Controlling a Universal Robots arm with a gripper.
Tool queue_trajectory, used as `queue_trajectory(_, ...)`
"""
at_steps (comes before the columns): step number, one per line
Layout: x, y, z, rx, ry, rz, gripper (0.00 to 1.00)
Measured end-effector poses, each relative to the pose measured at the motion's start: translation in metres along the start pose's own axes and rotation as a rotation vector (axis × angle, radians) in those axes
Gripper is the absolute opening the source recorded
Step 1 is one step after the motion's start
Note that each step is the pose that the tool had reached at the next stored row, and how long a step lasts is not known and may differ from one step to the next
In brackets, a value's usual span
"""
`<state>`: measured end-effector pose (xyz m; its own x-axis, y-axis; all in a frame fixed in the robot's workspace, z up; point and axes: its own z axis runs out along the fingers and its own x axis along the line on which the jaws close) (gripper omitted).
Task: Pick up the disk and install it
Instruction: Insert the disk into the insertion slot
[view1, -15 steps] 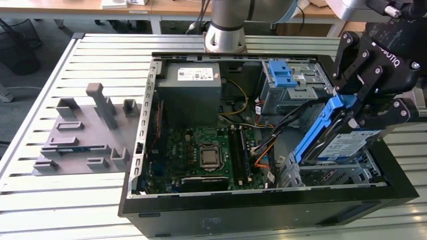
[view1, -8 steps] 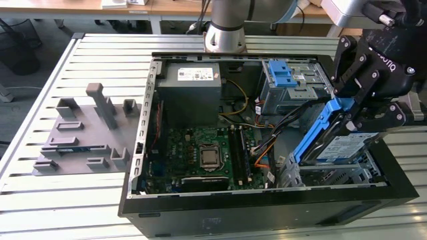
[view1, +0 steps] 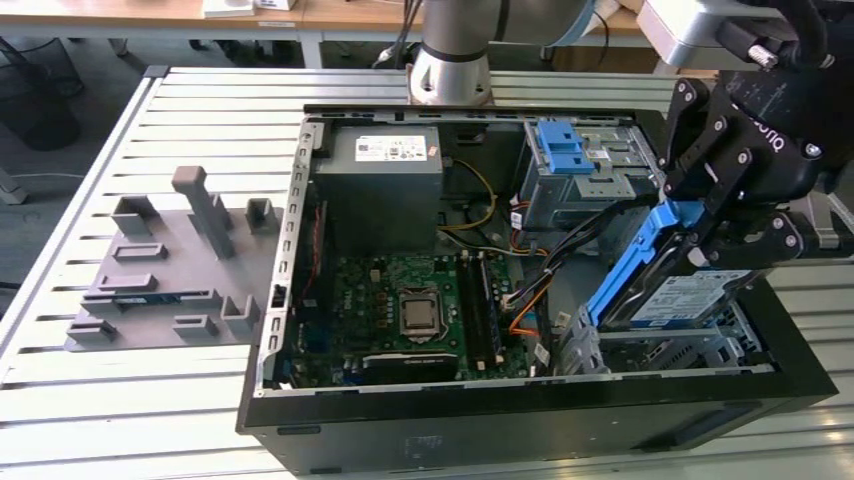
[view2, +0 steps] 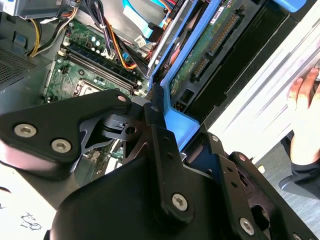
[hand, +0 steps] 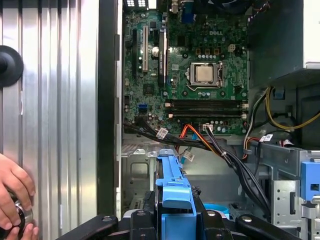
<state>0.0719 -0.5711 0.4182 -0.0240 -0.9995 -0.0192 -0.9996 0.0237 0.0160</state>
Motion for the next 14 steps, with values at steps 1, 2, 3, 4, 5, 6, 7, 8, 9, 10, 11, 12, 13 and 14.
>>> queue_trajectory(1,0.0000,0.0000,0.0006,0.0000,0.0000,0.000,0.36)
queue_trajectory(2,0.0000,-0.0001,0.0012,0.0000,0.0000,0.000,0.36)
queue_trajectory(3,0.0000,-0.0001,0.0018,0.0000,0.0000,0.000,0.36)
queue_trajectory(4,0.0000,-0.0001,0.0024,0.0000,0.0000,0.000,0.36)
queue_trajectory(5,0.0001,-0.0002,0.0030,0.0000,-0.0001,0.000,0.36)
queue_trajectory(6,0.0001,-0.0002,0.0035,0.0000,0.0000,0.000,0.36)
queue_trajectory(7,0.0001,-0.0002,0.0041,0.0000,-0.0001,0.000,0.36)
queue_trajectory(8,0.0001,-0.0002,0.0047,0.0000,-0.0001,0.000,0.36)
queue_trajectory(9,0.0001,-0.0003,0.0052,0.0000,-0.0001,0.000,0.36)
queue_trajectory(10,0.0001,-0.0003,0.0057,0.0000,-0.0001,0.000,0.36)
queue_trajectory(11,0.0001,-0.0003,0.0062,0.0000,0.0000,0.000,0.36)
queue_trajectory(12,0.0001,-0.0003,0.0068,0.0000,0.0000,0.000,0.36)
queue_trajectory(13,0.0001,-0.0003,0.0074,0.0000,0.0000,0.000,0.36)
queue_trajectory(14,0.0001,-0.0004,0.0080,0.0000,-0.0001,0.000,0.36)
